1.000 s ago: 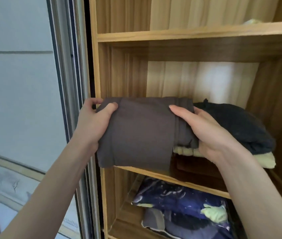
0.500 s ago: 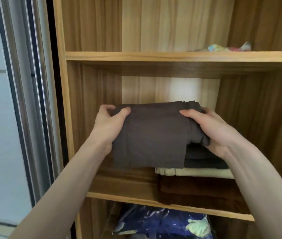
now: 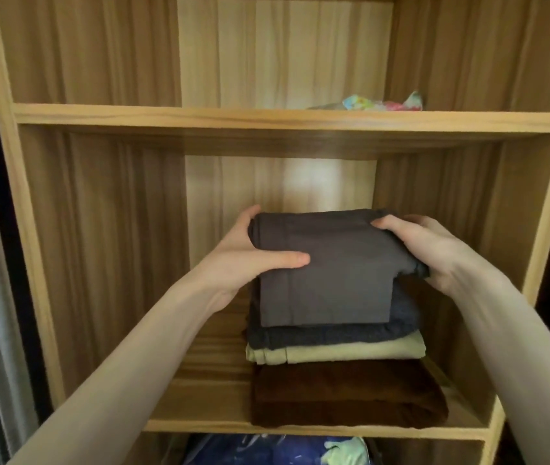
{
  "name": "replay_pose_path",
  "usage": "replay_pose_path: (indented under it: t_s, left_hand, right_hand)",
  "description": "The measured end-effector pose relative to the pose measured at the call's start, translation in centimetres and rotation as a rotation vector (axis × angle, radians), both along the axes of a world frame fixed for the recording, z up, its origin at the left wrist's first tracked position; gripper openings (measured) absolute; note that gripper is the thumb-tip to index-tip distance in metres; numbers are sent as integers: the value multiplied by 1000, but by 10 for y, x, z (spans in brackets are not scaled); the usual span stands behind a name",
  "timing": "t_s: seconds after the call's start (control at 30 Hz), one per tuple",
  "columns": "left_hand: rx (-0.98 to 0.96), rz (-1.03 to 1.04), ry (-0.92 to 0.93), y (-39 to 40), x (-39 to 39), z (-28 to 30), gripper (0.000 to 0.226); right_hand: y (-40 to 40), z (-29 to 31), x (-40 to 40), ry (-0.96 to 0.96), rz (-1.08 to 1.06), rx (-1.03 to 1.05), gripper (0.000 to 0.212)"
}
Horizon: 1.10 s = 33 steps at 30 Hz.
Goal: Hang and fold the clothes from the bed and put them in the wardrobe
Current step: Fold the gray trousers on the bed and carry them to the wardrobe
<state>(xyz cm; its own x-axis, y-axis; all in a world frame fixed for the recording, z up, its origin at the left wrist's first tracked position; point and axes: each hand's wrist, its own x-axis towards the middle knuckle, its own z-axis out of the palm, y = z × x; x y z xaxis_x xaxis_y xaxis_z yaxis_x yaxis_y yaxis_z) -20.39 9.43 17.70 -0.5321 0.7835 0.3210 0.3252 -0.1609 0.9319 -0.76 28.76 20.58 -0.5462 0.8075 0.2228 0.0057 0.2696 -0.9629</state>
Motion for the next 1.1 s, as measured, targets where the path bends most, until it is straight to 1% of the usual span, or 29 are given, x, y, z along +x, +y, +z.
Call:
replay_pose_path:
  t_s: [0.07, 0.17, 0.23, 0.3, 0.33, 0.37, 0.4, 0.43, 0.47, 0.5, 0.53, 0.6, 0.63, 0.7, 0.8, 0.87, 0.97, 1.1]
  left_hand:
    - [-51, -16, 47, 4, -4, -2, 140]
    - [-136, 36, 143, 7, -6, -4, 131]
    - [-185, 61, 187, 6, -6, -7, 124]
    - [-248, 114, 244, 5, -4, -12, 118]
    - [-293, 172, 299, 4, -2, -14, 115]
    - [-323, 225, 372, 3, 0, -16, 111]
    - [-313, 258, 449, 2, 3, -19, 106]
    - [-269, 265, 516, 2, 5, -22, 100]
    - [-218, 257, 576, 1, 8, -26, 93]
    - [-181, 255, 634, 1, 10, -29, 87]
    - [-160, 264, 688, 2, 12, -32, 84]
    - [-140, 301, 767, 6, 15, -36, 82]
    - [-133, 314, 790, 8, 17, -36, 81]
    - [-151, 325, 841, 13, 19, -36, 80]
    - [-252, 352, 936, 18, 21, -40, 83]
    - [-280, 353, 934, 18, 21, -46, 85]
    - [-256, 373, 927, 15, 22, -50, 87]
    - [-240, 412, 964, 10, 27, -51, 84]
  right_hand:
    - [6, -4, -1, -72, -13, 39, 53]
    - [7, -10, -7, -166, -13, 118, 47]
    - [9, -13, -13, -214, -33, 172, 58]
    - [9, -17, -17, -250, -106, 257, 78]
    - [8, -20, -15, -239, -169, 342, 83]
    - [4, -24, -13, -197, -234, 465, 83]
    - [1, -28, -9, -128, -274, 616, 77]
    - [-4, -33, -6, -56, -263, 762, 68]
    - [-10, -39, -4, -28, -210, 876, 61]
    - [-14, -44, -2, -55, -151, 954, 57]
    - [-17, -50, -1, -122, -114, 1005, 57]
    - [-17, -58, 0, -256, -121, 1031, 62]
    - [-15, -59, 1, -280, -135, 1008, 65]
    - [-10, -62, 5, -291, -124, 930, 68]
    - [-2, -66, 7, -310, -74, 851, 73]
    - [0, -70, 4, -323, -58, 855, 73]
    - [-1, -73, 1, -324, -62, 874, 71]
    - [-4, -73, 3, -331, -72, 949, 72]
